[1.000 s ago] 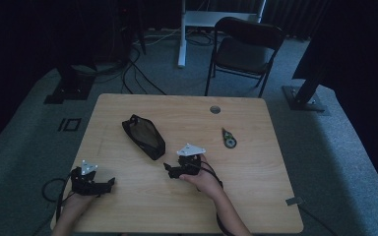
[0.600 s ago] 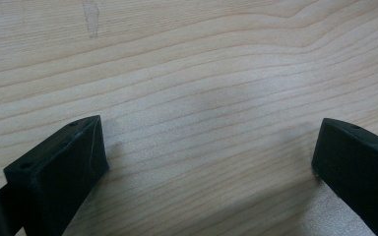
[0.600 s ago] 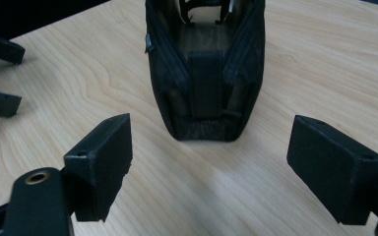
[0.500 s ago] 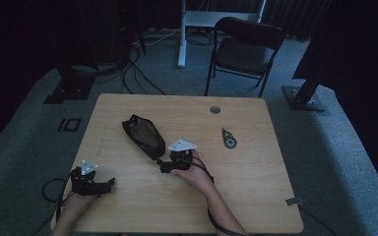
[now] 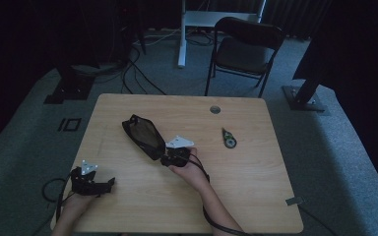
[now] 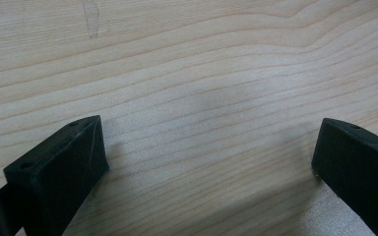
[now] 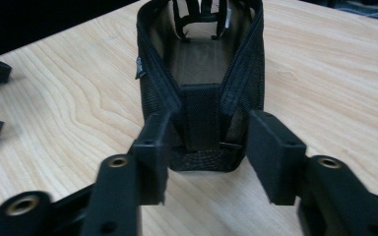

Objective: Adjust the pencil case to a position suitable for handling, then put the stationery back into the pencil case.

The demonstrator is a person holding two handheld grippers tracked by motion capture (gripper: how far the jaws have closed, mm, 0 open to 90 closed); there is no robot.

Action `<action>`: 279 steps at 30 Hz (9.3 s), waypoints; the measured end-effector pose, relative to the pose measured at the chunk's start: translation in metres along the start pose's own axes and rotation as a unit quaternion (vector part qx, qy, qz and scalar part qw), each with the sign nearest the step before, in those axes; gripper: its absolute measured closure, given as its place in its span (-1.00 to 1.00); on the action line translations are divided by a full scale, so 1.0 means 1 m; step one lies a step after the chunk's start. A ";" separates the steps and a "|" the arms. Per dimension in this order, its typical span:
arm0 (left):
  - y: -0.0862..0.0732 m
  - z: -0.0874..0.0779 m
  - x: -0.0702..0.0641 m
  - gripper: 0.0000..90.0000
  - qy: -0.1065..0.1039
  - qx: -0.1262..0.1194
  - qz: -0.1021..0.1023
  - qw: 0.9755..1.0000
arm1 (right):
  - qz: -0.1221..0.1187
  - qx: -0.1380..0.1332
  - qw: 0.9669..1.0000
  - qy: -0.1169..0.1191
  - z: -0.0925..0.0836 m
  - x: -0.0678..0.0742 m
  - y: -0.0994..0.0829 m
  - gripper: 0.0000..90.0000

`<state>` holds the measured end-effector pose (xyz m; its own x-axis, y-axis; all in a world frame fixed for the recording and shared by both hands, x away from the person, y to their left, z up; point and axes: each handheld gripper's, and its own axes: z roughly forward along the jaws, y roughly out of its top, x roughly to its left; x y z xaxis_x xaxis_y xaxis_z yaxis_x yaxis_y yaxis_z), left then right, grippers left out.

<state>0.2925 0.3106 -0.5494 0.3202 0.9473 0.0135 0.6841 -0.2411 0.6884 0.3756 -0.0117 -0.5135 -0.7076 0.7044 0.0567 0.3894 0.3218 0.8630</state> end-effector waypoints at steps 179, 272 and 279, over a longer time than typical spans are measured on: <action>0.001 0.001 0.000 -1.00 0.000 0.000 0.000 1.000 | 0.049 -0.053 0.989 -0.125 -0.207 -0.093 -0.069 -0.33; 0.001 0.000 0.000 -1.00 0.000 0.000 0.000 1.000 | 0.102 0.093 0.973 -0.187 -0.063 -0.213 -0.061 -0.03; 0.001 0.000 0.000 -1.00 0.000 0.000 0.000 1.000 | 0.107 0.100 0.970 -0.196 -0.071 -0.212 -0.059 0.06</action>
<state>0.2932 0.3103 -0.5493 0.3196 0.9475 0.0130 0.6845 -0.2403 0.6883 0.4613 -0.2248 -0.5409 -0.3346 0.9424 -0.0058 0.6367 0.2306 0.7358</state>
